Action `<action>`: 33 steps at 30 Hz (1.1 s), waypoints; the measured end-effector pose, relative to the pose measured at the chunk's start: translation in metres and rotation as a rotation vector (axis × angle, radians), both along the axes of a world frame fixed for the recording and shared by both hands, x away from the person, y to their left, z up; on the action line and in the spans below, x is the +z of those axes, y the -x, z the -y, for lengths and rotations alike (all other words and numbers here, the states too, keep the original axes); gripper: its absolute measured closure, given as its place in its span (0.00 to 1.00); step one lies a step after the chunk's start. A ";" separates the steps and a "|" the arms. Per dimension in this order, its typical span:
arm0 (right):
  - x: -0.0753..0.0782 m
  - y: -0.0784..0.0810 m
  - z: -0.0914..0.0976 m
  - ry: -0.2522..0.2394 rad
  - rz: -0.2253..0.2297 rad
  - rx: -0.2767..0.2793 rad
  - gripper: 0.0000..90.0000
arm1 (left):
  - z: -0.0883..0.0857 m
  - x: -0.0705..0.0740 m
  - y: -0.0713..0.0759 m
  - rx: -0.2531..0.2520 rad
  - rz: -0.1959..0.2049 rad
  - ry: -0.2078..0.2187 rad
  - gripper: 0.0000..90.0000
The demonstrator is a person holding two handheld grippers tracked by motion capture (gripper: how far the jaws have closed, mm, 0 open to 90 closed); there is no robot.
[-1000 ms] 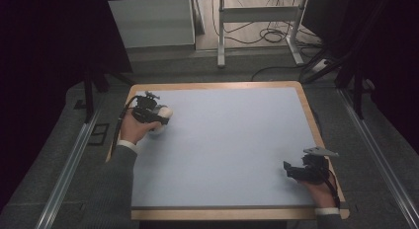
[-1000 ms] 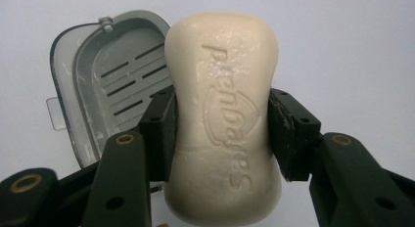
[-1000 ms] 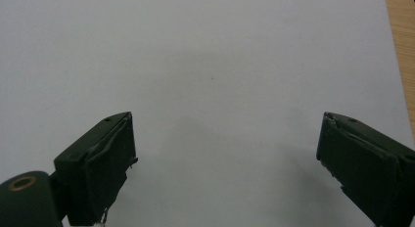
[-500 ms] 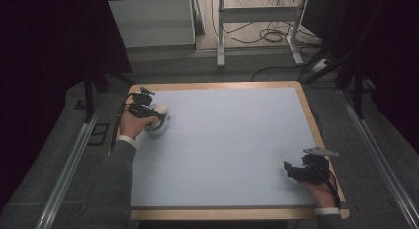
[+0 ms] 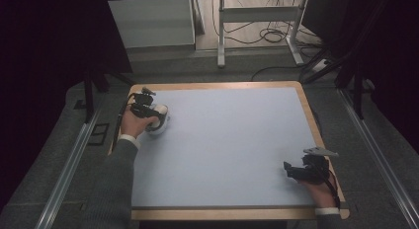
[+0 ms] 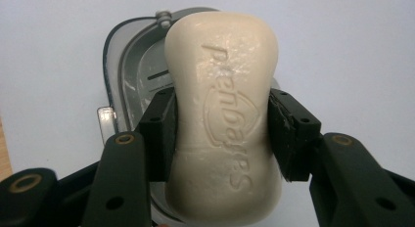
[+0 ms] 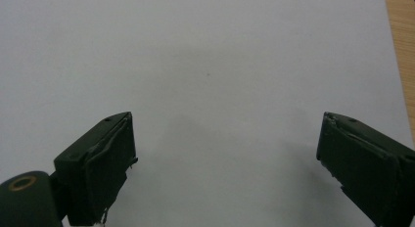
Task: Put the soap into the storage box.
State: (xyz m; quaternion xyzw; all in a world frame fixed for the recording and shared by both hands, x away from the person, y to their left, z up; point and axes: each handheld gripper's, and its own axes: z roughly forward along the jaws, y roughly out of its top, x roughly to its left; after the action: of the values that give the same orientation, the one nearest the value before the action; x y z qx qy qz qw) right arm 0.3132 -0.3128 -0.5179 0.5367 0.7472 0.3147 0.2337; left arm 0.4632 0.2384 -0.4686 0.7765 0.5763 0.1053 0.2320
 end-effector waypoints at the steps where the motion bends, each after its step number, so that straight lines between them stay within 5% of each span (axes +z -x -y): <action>1: 0.000 0.000 0.000 0.003 0.001 0.000 0.08 | 0.000 -0.001 0.000 -0.006 -0.005 -0.006 0.55; 4: -0.001 0.000 0.001 0.003 -0.002 0.002 0.08 | 0.002 -0.001 0.001 0.000 0.014 0.001 0.53; 8: -0.001 0.000 0.000 0.003 -0.001 0.002 0.08 | 0.007 0.012 0.007 -0.011 0.087 0.035 0.41; 24: -0.001 -0.001 -0.001 0.008 -0.001 0.003 0.08 | 0.013 0.025 0.038 -0.115 0.141 0.106 0.30; 33: -0.001 0.000 -0.003 0.011 -0.001 0.010 0.08 | 0.021 0.018 0.074 -0.205 0.174 0.122 0.28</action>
State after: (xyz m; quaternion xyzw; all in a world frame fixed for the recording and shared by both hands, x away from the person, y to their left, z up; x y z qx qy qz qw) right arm 0.3133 -0.3097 -0.5185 0.5317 0.7518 0.3116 0.2345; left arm 0.3891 0.2177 -0.4510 0.8037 0.4772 0.1127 0.3371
